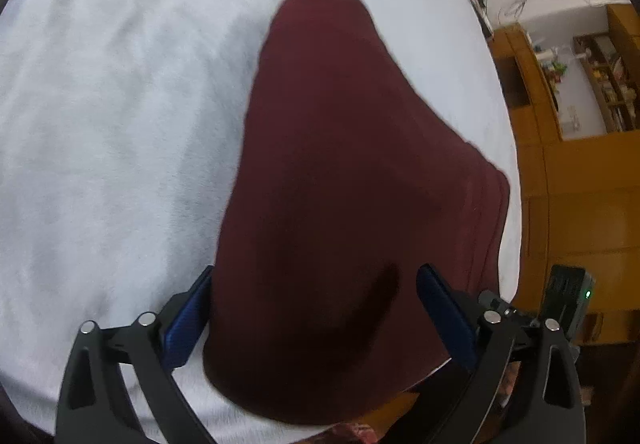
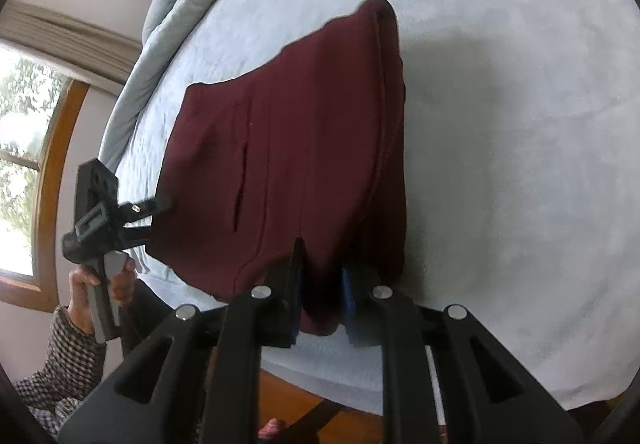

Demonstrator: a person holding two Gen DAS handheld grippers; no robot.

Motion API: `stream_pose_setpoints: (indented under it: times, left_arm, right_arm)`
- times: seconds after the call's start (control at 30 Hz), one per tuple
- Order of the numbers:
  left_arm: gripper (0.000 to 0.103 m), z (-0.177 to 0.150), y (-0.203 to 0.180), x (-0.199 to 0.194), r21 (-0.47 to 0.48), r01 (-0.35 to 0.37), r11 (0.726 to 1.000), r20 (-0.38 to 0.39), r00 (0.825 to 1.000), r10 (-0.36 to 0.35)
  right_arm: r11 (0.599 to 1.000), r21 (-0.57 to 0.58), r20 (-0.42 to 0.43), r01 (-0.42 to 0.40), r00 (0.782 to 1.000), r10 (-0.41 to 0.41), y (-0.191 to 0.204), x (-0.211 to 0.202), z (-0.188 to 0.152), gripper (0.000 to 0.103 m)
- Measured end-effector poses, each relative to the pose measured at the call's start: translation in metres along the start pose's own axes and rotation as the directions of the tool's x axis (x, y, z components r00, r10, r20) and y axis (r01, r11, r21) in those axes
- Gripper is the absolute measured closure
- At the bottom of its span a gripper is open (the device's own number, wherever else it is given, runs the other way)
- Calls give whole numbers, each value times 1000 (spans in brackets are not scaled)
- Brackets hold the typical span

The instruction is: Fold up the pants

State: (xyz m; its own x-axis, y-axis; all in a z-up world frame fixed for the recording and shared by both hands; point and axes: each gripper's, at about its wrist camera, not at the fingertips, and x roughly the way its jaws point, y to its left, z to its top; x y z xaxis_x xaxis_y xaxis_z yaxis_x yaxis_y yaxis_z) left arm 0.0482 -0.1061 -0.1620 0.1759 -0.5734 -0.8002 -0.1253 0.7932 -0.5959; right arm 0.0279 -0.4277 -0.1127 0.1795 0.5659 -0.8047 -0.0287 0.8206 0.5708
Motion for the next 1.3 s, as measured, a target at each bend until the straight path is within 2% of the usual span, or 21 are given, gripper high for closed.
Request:
stream_pose_setpoints:
  times: [0.07,0.13,0.23,0.27,0.3,0.4,0.63,0.8,1.0,1.23,1.3]
  left_arm:
    - [9,-2,-1,2,9,-16,1000,-13,1000,16]
    - [8,-6,-5,-1,28,-11,1000,-6,1000,12]
    - [8,-10,-2,-11,33,-18,999,2,1000,18]
    - [8,-10,0,-17,42,-23,999,10,1000,23]
    - [8,-11,1,-21,51,-26,998,15,1000,25]
    - [7,-14,2,-32,89,-20,996,19,1000,19]
    - [7,-11,11,-27,112,0,994,-18,1000,2]
    - [7,-8,5,-16,141,9,990,-54,999,-1]
    - [7,0,5,-8,132,10,991,-75,997,0]
    - [7,8,0,-4,131,-40,991,-80,996,51]
    - [7,9,-4,-2,131,-76,988,-84,993,88]
  right_arm:
    - [1000,-7,10,-10,1000,10,-1,-6,-2,80]
    - [999,-32,27,10,1000,-9,4,-13,-4,64]
    - [999,-52,49,-10,999,12,8,-25,-5,56]
    - [999,-49,59,-18,998,21,6,-30,-4,52]
    - [999,-43,68,-32,997,35,5,-34,-3,43]
    - [998,-17,94,-59,994,61,-6,-44,0,36]
    - [991,55,58,-125,991,122,-35,-29,4,36]
    - [985,76,25,-154,988,152,-41,-12,8,36]
    - [976,95,-4,-194,981,195,-49,2,11,35]
    - [965,108,-33,-239,969,243,-55,19,21,33]
    - [965,104,-45,-241,968,246,-52,25,24,32]
